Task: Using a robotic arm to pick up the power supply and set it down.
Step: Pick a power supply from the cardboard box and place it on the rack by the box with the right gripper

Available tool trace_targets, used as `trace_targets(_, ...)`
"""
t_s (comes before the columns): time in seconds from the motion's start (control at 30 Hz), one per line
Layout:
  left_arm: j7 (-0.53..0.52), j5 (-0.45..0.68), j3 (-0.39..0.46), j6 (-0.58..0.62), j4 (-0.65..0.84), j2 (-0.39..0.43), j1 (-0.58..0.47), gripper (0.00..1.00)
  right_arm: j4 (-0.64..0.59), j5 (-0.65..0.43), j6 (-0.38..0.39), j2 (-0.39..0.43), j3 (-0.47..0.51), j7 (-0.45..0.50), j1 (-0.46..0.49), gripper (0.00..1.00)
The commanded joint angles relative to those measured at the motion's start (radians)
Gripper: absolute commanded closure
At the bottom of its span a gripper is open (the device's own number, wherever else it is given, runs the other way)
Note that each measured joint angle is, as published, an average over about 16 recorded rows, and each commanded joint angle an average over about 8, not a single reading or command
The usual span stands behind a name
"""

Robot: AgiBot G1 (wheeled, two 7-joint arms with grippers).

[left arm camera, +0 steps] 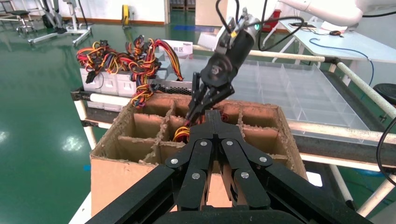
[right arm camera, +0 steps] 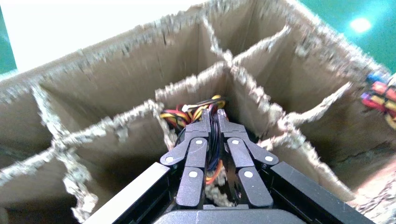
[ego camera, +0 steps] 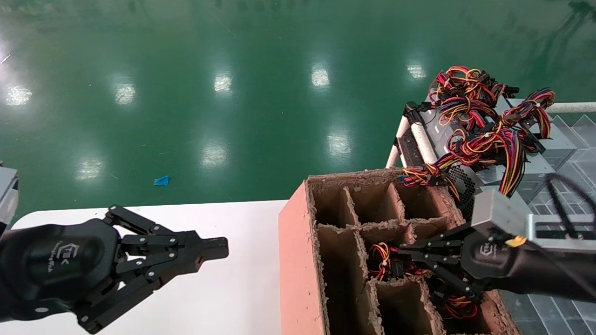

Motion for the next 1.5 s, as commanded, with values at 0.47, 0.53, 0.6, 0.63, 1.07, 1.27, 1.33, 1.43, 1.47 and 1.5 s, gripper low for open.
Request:
trace_targets(0.47,0.0,0.0,0.0,0.0,0.0,0.0,0.0,1.0,-0.07,0.15,-0.086,0.041,0.078,-0.031,0.085,1.0)
trace_targets(0.53,0.0,0.0,0.0,0.0,0.0,0.0,0.0,1.0,-0.072,0.162,-0.095,0.048,0.089,-0.035,0.103,1.0)
trace_targets(0.6,0.0,0.0,0.0,0.0,0.0,0.0,0.0,1.0,-0.073,0.172,-0.101,0.056,0.1,-0.038,0.124,1.0)
trace_targets(0.63,0.0,0.0,0.0,0.0,0.0,0.0,0.0,1.0,-0.074,0.175,-0.104,0.06,0.105,-0.038,0.133,1.0)
trace_targets(1.07,0.0,0.0,0.0,0.0,0.0,0.0,0.0,1.0,-0.112,0.273,-0.102,0.139,0.2,-0.036,0.218,1.0)
trace_targets(1.27,0.0,0.0,0.0,0.0,0.0,0.0,0.0,1.0,-0.14,0.315,-0.07,0.185,0.252,-0.057,0.214,1.0)
trace_targets(1.33,0.0,0.0,0.0,0.0,0.0,0.0,0.0,1.0,-0.154,0.334,-0.059,0.198,0.272,-0.064,0.211,1.0)
trace_targets(1.43,0.0,0.0,0.0,0.0,0.0,0.0,0.0,1.0,-0.18,0.364,-0.042,0.215,0.301,-0.077,0.205,1.0)
trace_targets(1.47,0.0,0.0,0.0,0.0,0.0,0.0,0.0,1.0,-0.191,0.372,-0.035,0.22,0.311,-0.083,0.203,1.0)
trace_targets(1.5,0.0,0.0,0.0,0.0,0.0,0.0,0.0,1.0,-0.201,0.379,-0.027,0.226,0.321,-0.089,0.202,1.0)
